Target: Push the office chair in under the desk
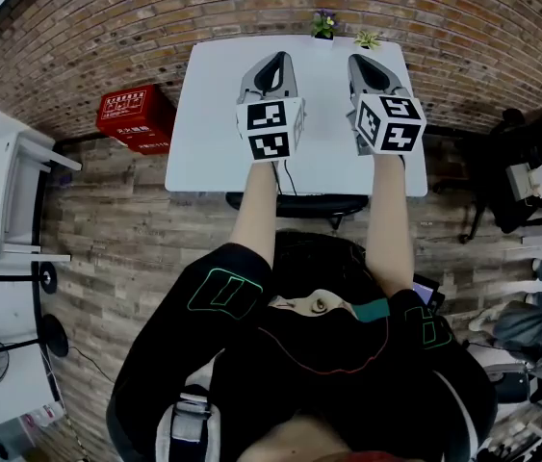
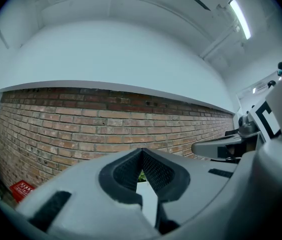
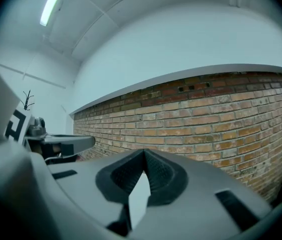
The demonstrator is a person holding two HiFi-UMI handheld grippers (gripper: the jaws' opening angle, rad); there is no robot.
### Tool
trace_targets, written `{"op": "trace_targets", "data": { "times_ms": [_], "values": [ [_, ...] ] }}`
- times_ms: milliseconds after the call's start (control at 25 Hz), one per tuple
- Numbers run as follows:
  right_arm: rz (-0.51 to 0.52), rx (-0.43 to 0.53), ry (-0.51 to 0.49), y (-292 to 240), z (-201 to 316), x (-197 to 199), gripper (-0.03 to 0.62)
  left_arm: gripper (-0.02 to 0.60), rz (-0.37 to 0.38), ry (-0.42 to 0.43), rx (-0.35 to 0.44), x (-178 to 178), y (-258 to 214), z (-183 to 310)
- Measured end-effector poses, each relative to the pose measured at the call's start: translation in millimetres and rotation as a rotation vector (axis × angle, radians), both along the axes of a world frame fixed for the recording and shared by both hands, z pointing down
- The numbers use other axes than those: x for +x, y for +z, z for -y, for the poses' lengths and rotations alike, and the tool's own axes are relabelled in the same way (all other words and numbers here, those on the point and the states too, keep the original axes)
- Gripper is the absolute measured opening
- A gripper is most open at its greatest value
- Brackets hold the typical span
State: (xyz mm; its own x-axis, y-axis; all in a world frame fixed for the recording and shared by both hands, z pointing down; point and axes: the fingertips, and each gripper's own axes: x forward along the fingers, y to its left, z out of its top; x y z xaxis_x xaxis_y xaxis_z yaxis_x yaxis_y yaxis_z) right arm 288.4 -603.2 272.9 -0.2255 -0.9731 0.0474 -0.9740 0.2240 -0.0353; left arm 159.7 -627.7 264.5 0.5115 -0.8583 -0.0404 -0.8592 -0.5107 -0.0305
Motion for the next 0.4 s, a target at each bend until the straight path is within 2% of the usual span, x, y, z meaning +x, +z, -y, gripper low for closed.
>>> {"op": "trace_targets", "data": {
  "times_ms": [400],
  "values": [
    [-0.016,0.007,0.009,2.2,4.2,-1.8,0.003,0.008,-0.003,0.011,-0.008,-3.9,5.8,5.2]
  ]
}}
